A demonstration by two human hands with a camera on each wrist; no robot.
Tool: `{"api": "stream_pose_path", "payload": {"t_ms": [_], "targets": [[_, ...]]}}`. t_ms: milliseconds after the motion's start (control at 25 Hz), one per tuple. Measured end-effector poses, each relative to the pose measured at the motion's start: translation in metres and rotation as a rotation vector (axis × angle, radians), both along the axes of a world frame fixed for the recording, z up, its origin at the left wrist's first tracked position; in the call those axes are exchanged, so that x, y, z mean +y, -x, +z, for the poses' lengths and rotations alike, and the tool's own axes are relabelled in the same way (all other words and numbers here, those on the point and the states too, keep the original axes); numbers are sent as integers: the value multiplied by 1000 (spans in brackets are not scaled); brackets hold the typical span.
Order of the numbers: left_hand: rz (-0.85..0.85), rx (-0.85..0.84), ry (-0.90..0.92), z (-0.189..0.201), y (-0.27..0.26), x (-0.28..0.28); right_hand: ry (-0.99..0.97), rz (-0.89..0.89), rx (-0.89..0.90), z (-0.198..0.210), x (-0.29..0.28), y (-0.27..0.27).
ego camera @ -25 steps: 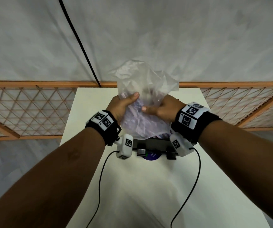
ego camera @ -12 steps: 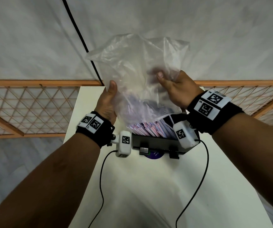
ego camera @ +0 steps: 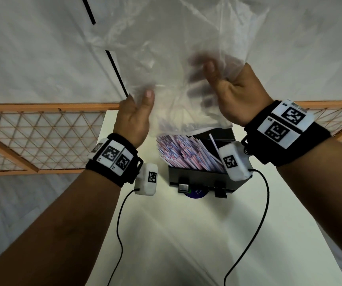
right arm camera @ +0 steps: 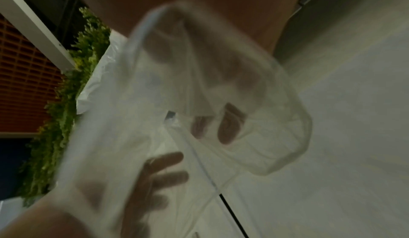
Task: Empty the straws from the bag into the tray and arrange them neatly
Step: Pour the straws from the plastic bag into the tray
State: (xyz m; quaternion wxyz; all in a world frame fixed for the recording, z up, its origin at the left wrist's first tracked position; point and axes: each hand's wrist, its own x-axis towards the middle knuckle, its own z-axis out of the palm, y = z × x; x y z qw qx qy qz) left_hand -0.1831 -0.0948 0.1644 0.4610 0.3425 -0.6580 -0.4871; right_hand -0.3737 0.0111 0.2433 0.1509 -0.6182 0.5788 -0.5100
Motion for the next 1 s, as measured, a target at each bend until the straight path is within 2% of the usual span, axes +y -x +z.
{"api": "stream_pose_path", "payload": {"t_ms": [40, 80, 200, 280, 360, 440, 520, 600, 680, 760, 880, 960, 1000], "targets": [[36, -62, 127, 6, 0, 5, 17, 3, -15, 2, 1, -1], [21, -48, 190, 13, 2, 13, 41, -11, -4, 2, 1, -3], [-244, 106, 226, 34, 12, 39, 86, 29, 86, -2, 6, -12], [-291, 54, 274, 41, 16, 49, -32, 86, 56, -7, 11, -20], [-208, 8, 276, 46, 12, 53, -186, 63, 82, -13, 14, -23], [-56, -11, 233, 43, 4, 54, -238, 16, 149, -17, 19, -20], [73, 2, 157, 38, -4, 55, -152, -110, 70, -15, 31, -17], [83, 73, 50, 36, -12, 59, 20, -163, -61, -8, 48, -21], [39, 61, 29, 37, -17, 67, 93, -20, 6, -6, 60, -27], [-68, 16, 75, 38, -22, 77, 46, 159, 196, -12, 62, -39], [-204, 102, 137, 38, -25, 91, 34, 70, 304, -34, 57, -52], [-302, 178, 118, 32, -28, 93, -35, 27, 247, -47, 54, -58], [-367, 131, 128, 30, -30, 94, -93, 31, 189, -52, 53, -60]]}}
